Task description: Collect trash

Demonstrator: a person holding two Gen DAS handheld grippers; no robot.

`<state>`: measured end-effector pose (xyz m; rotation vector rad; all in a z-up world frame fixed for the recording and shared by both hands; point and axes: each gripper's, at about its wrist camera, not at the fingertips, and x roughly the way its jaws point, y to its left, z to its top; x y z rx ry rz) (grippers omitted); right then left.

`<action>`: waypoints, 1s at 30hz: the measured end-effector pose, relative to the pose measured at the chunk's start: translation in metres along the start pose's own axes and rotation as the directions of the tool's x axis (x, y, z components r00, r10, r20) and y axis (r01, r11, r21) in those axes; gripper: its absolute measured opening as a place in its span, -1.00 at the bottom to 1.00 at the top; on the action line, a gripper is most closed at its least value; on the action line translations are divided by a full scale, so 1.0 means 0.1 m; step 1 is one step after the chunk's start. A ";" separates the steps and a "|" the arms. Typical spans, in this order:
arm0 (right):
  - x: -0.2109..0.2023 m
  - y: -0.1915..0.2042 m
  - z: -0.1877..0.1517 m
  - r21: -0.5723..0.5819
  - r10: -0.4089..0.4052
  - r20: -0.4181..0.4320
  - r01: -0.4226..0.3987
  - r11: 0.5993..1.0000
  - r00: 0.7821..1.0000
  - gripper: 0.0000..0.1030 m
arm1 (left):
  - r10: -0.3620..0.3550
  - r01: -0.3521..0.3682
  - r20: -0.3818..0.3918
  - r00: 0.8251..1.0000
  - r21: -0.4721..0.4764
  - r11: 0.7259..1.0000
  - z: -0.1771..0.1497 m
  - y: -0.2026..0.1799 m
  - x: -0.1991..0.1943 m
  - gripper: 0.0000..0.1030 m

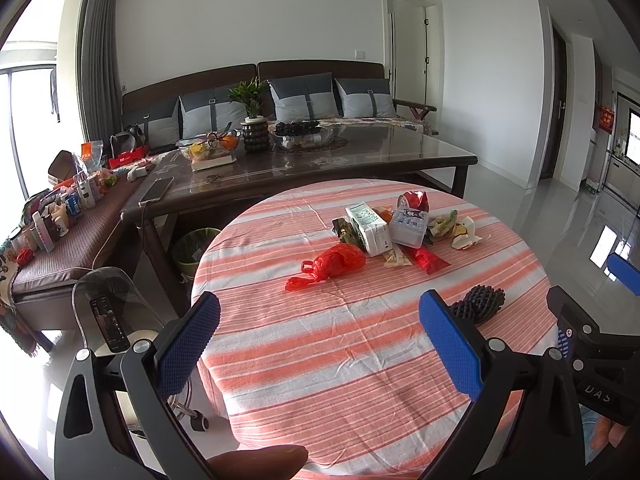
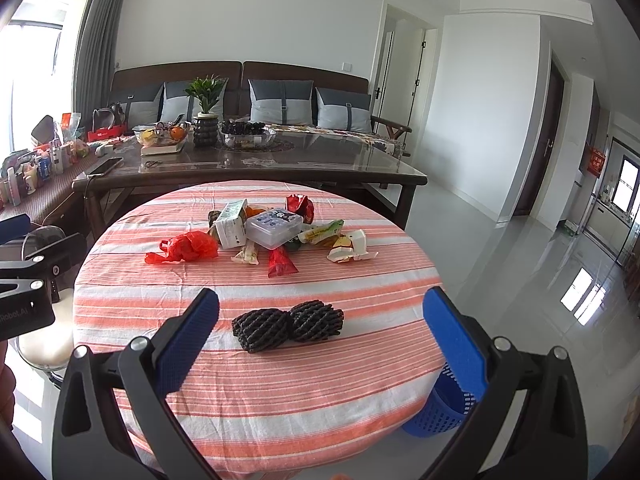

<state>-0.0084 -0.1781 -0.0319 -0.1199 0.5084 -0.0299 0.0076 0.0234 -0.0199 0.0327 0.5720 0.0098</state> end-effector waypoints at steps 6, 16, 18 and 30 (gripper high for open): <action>0.04 0.04 -0.01 -0.008 -0.002 -0.007 0.002 1.000 1.000 0.91 | 0.002 -0.002 -0.002 1.000 -0.002 1.000 0.00 0.03 -0.01 0.92; 0.10 0.03 -0.04 -0.013 -0.014 -0.023 0.014 1.000 1.000 0.91 | 0.010 -0.010 -0.019 1.000 -0.002 1.000 -0.02 0.07 0.05 0.92; 0.11 0.02 -0.04 -0.014 -0.016 -0.027 0.016 1.000 1.000 0.91 | 0.011 -0.011 -0.021 1.000 -0.001 1.000 -0.02 0.06 0.05 0.92; 0.24 -0.07 -0.09 0.020 -0.016 -0.067 0.017 1.000 0.998 0.91 | 0.020 -0.020 -0.040 0.999 0.003 1.000 -0.04 0.05 0.13 0.92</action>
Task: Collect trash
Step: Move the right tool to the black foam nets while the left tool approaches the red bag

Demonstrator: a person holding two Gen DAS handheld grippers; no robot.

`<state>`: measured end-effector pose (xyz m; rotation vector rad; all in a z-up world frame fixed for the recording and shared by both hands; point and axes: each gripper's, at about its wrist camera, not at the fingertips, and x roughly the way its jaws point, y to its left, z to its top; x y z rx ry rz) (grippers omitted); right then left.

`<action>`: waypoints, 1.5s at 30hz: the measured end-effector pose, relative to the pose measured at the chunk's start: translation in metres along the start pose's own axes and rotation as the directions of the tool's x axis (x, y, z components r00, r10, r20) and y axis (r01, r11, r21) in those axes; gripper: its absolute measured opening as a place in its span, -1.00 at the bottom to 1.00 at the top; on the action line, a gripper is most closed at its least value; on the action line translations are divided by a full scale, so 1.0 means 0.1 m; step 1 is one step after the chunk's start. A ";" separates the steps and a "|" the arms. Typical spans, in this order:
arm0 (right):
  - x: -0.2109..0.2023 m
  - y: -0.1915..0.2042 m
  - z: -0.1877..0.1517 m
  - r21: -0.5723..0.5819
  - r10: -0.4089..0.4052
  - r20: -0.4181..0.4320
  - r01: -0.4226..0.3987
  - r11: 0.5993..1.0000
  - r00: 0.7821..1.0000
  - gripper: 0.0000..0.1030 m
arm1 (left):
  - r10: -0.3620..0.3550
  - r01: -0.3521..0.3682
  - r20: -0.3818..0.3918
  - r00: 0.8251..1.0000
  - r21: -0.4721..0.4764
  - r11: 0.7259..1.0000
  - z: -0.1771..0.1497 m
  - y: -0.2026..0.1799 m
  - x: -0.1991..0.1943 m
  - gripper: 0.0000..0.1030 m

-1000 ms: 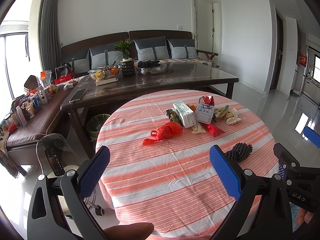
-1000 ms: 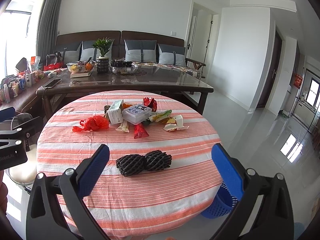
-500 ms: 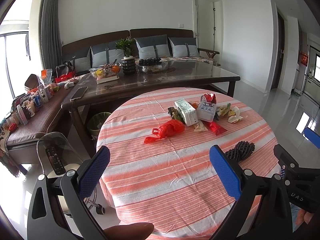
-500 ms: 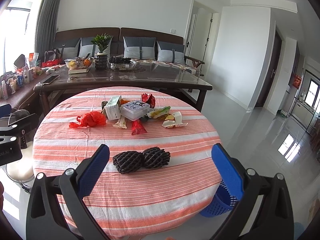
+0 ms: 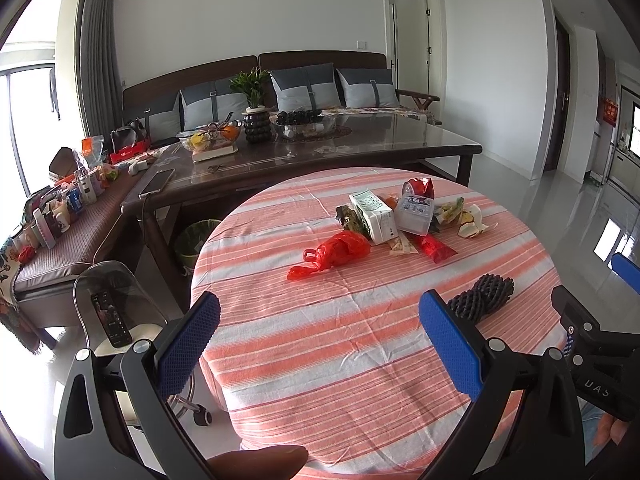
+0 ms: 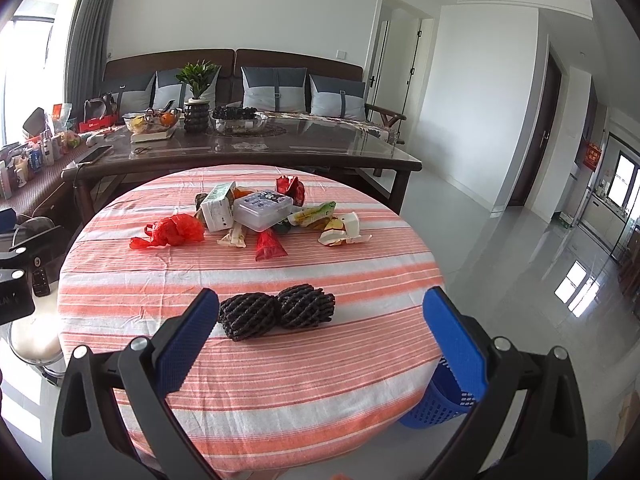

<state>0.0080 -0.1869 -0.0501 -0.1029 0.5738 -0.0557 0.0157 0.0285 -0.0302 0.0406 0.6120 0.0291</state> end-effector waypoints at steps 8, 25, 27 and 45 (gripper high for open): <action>0.48 0.13 -0.02 0.101 0.116 -0.115 -0.105 0.989 0.987 0.91 | 0.040 -0.042 -0.037 0.999 -0.045 0.998 -0.02 0.20 0.16 0.92; 1.74 0.13 -0.18 0.131 0.205 -0.381 -0.167 0.977 0.902 0.91 | 0.063 -0.064 -0.124 0.990 -0.001 0.998 -0.23 0.12 0.53 0.92; 1.80 -0.03 -0.23 0.080 0.182 -0.401 -0.163 0.983 0.898 0.91 | 0.066 -0.065 -0.140 0.988 0.010 0.998 -0.25 0.11 0.61 0.92; 1.70 -0.74 -0.35 0.055 0.194 -0.344 -0.187 0.981 0.919 0.91 | -0.015 0.049 -0.346 0.938 0.092 0.995 -0.20 -0.34 1.86 0.92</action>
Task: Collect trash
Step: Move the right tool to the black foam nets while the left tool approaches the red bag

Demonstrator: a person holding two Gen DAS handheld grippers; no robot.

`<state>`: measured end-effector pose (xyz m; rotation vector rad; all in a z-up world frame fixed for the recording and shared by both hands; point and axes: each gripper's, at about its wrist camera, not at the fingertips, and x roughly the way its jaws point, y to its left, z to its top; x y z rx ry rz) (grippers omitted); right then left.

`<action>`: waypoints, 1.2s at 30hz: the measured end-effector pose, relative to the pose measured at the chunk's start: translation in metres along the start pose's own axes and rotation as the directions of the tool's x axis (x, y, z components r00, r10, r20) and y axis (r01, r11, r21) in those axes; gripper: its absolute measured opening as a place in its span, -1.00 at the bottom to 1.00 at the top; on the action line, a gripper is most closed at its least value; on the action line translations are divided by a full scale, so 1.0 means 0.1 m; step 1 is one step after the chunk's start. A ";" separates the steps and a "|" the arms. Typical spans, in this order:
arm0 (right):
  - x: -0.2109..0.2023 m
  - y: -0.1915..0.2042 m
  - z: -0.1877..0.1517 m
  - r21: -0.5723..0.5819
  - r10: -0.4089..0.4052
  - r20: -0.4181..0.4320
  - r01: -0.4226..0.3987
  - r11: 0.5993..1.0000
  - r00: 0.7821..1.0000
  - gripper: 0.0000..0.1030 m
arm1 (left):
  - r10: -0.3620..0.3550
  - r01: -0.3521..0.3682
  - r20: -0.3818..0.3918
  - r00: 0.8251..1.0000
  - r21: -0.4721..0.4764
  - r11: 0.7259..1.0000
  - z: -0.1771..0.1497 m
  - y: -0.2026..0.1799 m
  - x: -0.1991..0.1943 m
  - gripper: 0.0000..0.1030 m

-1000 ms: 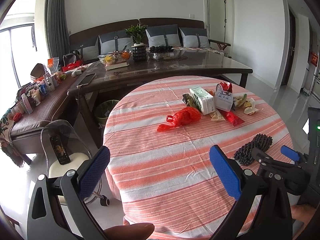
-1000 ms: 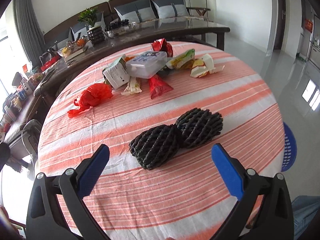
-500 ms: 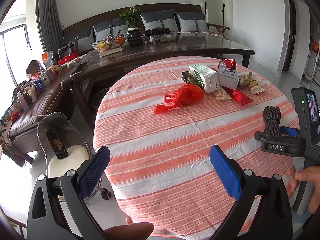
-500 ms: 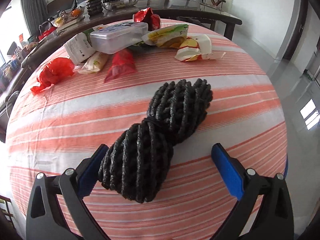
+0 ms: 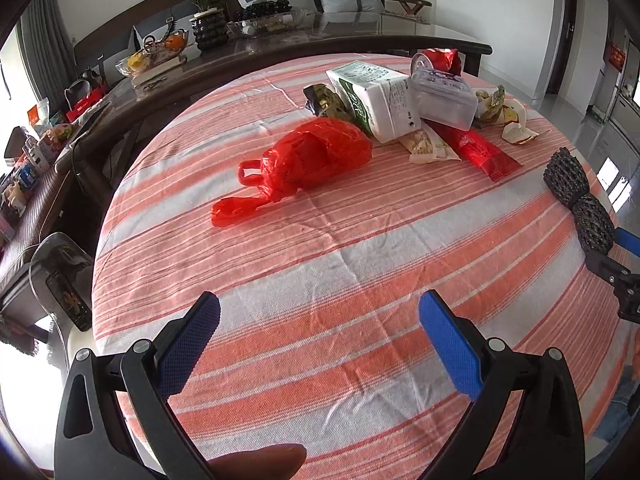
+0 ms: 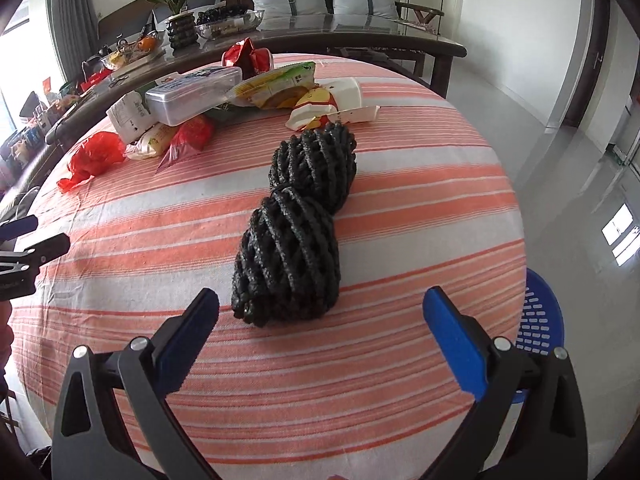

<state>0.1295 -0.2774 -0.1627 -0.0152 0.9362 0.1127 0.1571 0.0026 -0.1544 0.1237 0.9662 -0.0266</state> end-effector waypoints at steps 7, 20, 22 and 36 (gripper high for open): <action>0.08 0.07 0.00 0.007 -0.011 -0.007 0.012 1.000 1.000 0.91 | -0.018 0.018 -0.032 0.999 0.001 1.000 0.13 -0.07 0.23 0.92; -0.09 -0.29 0.17 0.067 0.053 -0.076 -0.048 0.997 0.996 0.91 | -0.195 0.202 -0.090 0.977 0.070 0.977 0.18 0.11 0.22 0.92; -0.15 -0.41 0.30 0.100 0.076 -0.083 -0.068 0.993 0.994 0.91 | -0.223 0.225 -0.029 0.974 0.092 0.970 0.32 0.30 0.11 0.92; 0.28 -0.25 0.95 0.123 0.193 -0.262 -0.166 0.979 0.946 0.78 | -0.256 0.278 -0.110 0.960 0.430 0.859 1.00 0.06 0.52 0.57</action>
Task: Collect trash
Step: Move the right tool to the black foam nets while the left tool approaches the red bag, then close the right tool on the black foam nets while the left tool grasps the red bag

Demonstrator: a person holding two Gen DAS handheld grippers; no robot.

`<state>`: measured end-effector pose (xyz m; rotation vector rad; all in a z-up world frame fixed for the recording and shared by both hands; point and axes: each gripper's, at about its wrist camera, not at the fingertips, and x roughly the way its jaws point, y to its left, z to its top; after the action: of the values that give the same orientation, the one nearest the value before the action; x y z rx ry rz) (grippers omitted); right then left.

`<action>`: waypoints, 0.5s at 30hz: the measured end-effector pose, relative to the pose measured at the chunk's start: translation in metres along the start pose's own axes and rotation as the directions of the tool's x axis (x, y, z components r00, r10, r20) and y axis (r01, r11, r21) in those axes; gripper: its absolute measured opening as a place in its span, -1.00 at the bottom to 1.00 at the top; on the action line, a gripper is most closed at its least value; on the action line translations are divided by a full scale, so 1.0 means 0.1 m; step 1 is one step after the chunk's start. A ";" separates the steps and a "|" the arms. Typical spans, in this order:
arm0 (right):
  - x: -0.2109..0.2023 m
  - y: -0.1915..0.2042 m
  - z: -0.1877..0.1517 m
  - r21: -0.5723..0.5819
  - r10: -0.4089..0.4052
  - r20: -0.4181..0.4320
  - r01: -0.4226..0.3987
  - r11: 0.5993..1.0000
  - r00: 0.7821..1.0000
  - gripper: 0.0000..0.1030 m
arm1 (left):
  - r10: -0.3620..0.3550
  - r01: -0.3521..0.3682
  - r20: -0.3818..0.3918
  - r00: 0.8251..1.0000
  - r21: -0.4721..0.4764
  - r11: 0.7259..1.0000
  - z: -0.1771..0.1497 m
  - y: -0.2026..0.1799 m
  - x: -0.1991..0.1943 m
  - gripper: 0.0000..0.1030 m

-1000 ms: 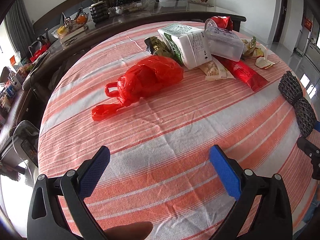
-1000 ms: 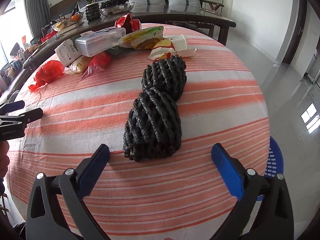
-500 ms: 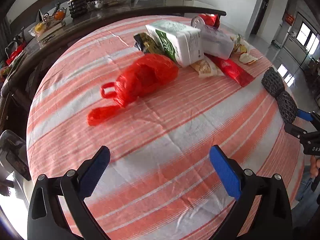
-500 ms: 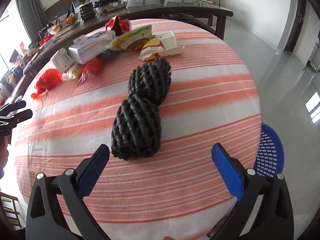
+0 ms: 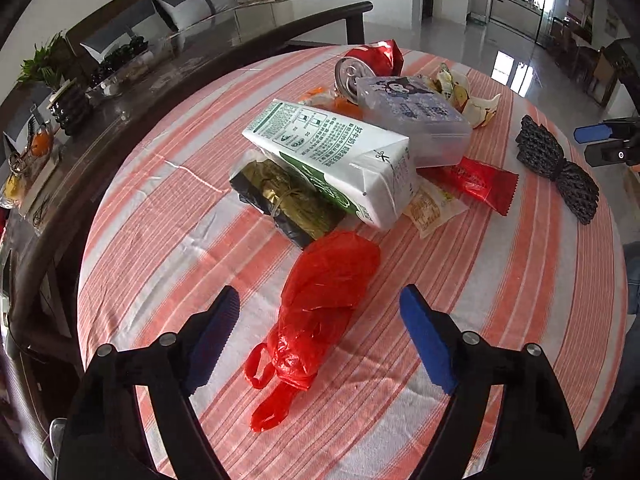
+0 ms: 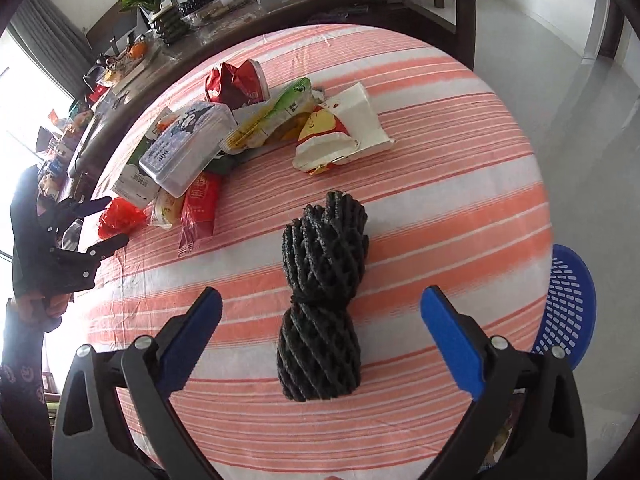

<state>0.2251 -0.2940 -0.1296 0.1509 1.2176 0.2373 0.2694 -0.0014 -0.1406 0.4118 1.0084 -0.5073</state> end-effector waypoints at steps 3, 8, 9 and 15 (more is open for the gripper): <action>0.16 0.03 0.00 -0.031 -0.020 -0.044 0.018 0.999 0.999 0.03 | -0.009 0.009 -0.020 1.000 -0.001 1.000 -0.02 0.00 0.06 0.18; -0.14 -0.04 -0.14 -0.021 0.013 0.047 -0.012 1.000 0.999 -0.29 | -0.015 0.015 -0.007 1.000 -0.055 0.998 -0.14 0.09 -0.05 -0.29; -0.22 -0.06 -0.18 -0.024 0.018 0.066 -0.016 1.000 0.998 -0.29 | -0.014 0.015 0.006 1.000 -0.070 0.997 -0.18 0.11 -0.11 -0.30; -0.61 -0.40 -0.40 0.013 0.060 0.164 -0.063 0.998 0.985 -0.29 | -0.072 0.083 0.091 0.993 -0.127 0.988 -0.38 -0.05 -0.56 -0.30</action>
<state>0.1715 -0.3488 -0.0974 0.2196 1.0529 0.2628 0.2162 0.0270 -0.1097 0.2325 0.9708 -0.5210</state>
